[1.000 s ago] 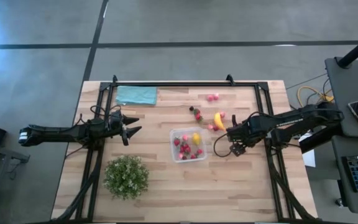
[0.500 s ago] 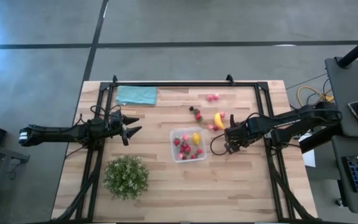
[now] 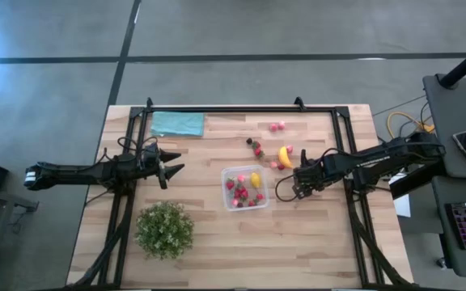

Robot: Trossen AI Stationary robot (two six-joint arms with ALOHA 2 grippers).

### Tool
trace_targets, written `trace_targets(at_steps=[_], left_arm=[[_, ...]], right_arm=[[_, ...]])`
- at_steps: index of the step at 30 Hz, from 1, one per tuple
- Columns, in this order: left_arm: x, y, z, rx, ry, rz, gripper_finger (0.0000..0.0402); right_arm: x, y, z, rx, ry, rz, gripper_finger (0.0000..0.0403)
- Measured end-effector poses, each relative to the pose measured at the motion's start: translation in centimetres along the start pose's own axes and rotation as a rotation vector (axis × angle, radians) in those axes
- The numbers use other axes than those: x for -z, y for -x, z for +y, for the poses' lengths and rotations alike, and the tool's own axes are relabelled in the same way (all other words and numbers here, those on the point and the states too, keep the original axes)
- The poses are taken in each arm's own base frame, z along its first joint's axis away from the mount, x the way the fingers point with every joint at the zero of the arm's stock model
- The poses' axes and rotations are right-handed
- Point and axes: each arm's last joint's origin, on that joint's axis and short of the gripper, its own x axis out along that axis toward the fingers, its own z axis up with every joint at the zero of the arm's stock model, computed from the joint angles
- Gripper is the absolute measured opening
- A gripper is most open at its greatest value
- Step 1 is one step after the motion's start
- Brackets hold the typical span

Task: Pick and placing Produce into tupperware
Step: Put the cherry into the transparent container

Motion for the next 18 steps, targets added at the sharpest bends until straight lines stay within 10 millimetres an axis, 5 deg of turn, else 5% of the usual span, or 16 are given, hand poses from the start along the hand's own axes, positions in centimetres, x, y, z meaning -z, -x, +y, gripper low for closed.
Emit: trace_targets(at_steps=[18], left_arm=[[0.0, 0.0, 0.0, 0.0, 0.0, 0.001, 0.0233]], right_arm=[[0.3, -1.3, -0.5, -0.033, 0.026, 0.023, 0.023]])
